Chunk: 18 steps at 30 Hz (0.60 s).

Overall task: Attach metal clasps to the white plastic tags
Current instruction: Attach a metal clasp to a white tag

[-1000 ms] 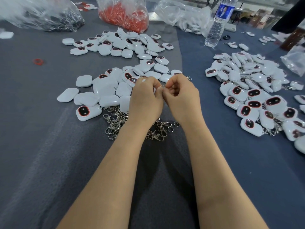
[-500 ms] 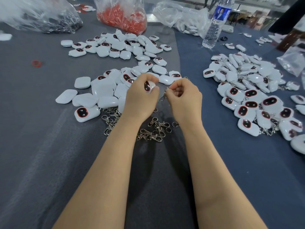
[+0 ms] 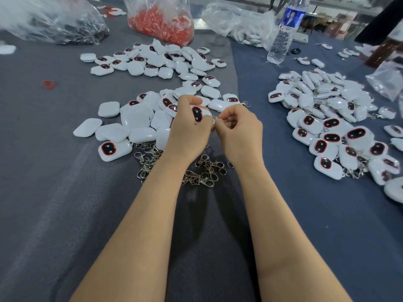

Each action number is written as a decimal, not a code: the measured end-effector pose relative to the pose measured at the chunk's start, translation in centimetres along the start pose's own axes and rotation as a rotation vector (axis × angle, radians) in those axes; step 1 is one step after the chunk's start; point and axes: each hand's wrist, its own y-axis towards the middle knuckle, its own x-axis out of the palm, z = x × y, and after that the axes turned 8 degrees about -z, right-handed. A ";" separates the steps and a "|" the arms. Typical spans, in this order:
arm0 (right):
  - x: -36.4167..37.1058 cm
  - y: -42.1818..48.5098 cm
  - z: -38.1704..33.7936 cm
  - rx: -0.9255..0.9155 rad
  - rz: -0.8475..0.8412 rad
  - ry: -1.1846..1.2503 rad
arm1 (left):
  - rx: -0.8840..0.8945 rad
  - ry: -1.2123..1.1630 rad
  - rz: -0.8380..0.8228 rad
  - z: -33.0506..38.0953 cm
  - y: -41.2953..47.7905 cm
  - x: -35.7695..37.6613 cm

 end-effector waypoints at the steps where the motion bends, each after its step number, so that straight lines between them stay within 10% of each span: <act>1: 0.0 0.0 0.0 -0.003 0.001 -0.003 | 0.007 -0.001 0.001 0.0 0.0 0.0; 18: 0.3 -0.1 -0.1 0.004 0.016 0.042 | 0.006 -0.025 0.024 0.1 0.0 0.1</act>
